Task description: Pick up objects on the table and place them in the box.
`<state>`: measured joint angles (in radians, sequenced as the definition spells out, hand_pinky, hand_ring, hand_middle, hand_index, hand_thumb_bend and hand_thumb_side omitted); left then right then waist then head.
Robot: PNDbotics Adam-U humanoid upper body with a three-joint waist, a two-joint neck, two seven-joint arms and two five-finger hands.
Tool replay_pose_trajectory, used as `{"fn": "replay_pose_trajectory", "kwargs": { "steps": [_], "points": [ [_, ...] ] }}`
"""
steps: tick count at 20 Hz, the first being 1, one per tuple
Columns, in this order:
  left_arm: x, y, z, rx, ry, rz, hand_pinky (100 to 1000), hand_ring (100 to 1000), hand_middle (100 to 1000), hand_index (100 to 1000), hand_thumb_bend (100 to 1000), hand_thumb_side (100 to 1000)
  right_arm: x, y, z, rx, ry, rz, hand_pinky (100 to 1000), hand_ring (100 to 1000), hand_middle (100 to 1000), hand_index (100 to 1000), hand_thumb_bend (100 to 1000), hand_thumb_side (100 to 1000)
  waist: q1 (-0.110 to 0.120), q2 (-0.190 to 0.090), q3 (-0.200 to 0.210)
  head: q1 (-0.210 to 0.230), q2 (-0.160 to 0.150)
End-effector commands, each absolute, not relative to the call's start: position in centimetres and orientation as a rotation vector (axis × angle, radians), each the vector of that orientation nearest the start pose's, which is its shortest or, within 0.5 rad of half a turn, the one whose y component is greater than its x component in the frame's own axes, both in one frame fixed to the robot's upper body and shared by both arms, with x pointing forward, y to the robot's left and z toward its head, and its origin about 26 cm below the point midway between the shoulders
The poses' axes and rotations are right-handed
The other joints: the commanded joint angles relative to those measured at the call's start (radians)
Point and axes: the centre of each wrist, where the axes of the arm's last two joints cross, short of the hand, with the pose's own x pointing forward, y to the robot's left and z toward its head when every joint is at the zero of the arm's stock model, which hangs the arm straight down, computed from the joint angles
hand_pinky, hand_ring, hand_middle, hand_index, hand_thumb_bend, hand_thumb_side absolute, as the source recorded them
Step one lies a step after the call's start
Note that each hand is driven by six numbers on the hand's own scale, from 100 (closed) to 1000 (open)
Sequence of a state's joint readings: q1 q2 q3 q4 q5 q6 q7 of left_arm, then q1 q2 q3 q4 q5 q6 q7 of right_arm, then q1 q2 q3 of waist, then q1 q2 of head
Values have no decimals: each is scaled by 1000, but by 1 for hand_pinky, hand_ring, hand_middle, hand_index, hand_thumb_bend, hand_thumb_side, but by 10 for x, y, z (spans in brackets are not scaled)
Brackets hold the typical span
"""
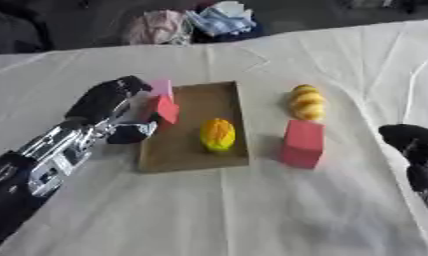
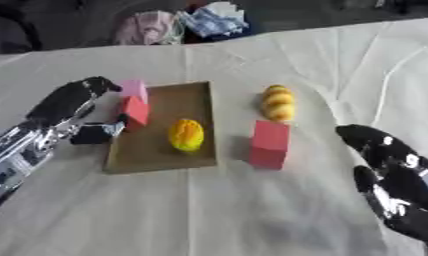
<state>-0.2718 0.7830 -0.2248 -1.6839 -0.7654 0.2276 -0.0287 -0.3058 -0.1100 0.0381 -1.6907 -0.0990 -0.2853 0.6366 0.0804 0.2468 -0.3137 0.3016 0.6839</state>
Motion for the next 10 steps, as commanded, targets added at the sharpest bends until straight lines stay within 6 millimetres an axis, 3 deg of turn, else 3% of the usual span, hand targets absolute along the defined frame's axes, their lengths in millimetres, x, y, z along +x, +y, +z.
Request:
{"fn": "replay_pose_trajectory", "kwargs": {
  "steps": [1, 6, 10],
  "points": [
    [323, 335, 165, 1289, -1431, -1220, 762, 772, 783, 858, 197, 555, 339, -219, 120, 471, -2170, 854, 1000, 955, 860, 904, 100, 378, -14, -17, 0, -3, -7],
    [316, 334, 172, 1288, -1476, -1146, 755, 753, 760, 853, 100, 504, 338, -220, 120, 466, -2171, 848, 1000, 954, 860, 903, 100, 378, -15, -17, 7, -8, -7],
    [303, 333, 177, 1261, -1538, -1035, 751, 738, 740, 851, 100, 512, 338, -222, 119, 458, -2169, 842, 1000, 954, 860, 903, 100, 377, -20, -19, 20, -12, -4]
  ]
}}
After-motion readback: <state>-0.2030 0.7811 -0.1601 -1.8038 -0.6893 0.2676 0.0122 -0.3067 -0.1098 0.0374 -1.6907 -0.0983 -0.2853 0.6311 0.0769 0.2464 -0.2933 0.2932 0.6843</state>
